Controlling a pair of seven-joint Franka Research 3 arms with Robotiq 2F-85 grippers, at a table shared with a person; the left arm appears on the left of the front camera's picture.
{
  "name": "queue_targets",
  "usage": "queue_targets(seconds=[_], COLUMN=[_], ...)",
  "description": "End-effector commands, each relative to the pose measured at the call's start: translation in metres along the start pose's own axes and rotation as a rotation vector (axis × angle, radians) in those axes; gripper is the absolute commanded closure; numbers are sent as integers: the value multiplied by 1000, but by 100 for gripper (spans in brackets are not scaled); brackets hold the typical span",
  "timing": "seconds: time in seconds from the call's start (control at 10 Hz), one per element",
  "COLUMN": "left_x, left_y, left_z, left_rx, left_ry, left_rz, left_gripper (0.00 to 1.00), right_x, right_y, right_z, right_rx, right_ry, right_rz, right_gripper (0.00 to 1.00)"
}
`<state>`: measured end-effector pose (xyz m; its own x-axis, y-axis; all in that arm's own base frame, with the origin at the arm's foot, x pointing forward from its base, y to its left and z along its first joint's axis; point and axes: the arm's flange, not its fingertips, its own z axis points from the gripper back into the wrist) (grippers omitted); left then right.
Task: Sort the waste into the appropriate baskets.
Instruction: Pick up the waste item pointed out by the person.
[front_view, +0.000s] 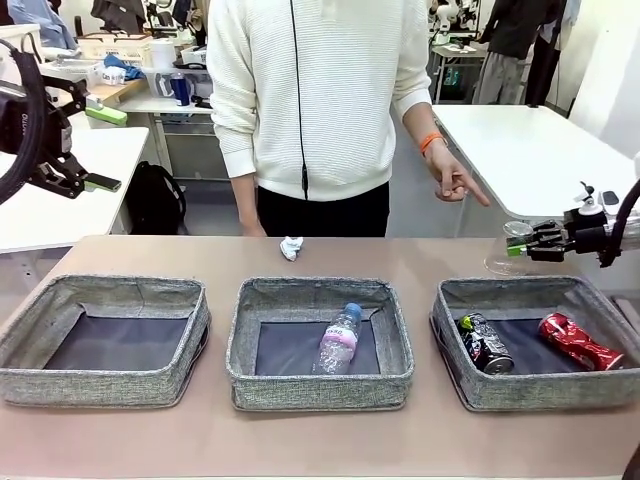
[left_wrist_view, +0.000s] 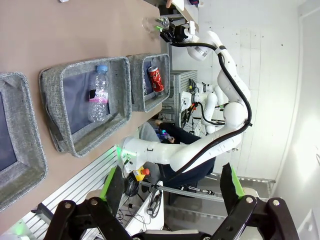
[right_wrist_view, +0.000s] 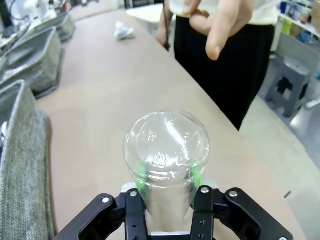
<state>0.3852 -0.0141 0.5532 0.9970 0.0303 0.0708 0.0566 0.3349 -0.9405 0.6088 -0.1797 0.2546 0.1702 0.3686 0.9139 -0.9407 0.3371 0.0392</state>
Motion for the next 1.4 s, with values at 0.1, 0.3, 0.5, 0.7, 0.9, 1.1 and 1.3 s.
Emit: queue_targets(seconds=[0.1, 0.3, 0.5, 0.7, 0.9, 1.1, 1.3], left_x=[-1, -1, -1, -1, -1, -1, -1], left_y=[-3, -3, -3, -3, -3, -3, -3], left_z=[1, 1, 1, 1, 1, 1, 1], left_rx=[-1, -1, -1, -1, -1, -1, -1], left_ry=[3, 3, 3, 3, 3, 3, 3], left_rz=[-2, -2, -2, -2, -2, -2, -2], left_gripper=[0, 0, 0, 0, 0, 0, 0], right_x=[4, 3, 14, 149, 222, 269, 275], right_y=[-2, -2, -3, 23, 62, 91, 109], right_z=[9, 13, 22, 102, 128, 118, 88], right_rx=[-24, -34, -57, -145, -164, -114, -2], right_ry=[7, 14, 31, 292, 533, 859, 1231], right_rz=[2, -1, 3, 16, 107, 98, 91], right_gripper=[69, 69, 69, 69, 69, 69, 69])
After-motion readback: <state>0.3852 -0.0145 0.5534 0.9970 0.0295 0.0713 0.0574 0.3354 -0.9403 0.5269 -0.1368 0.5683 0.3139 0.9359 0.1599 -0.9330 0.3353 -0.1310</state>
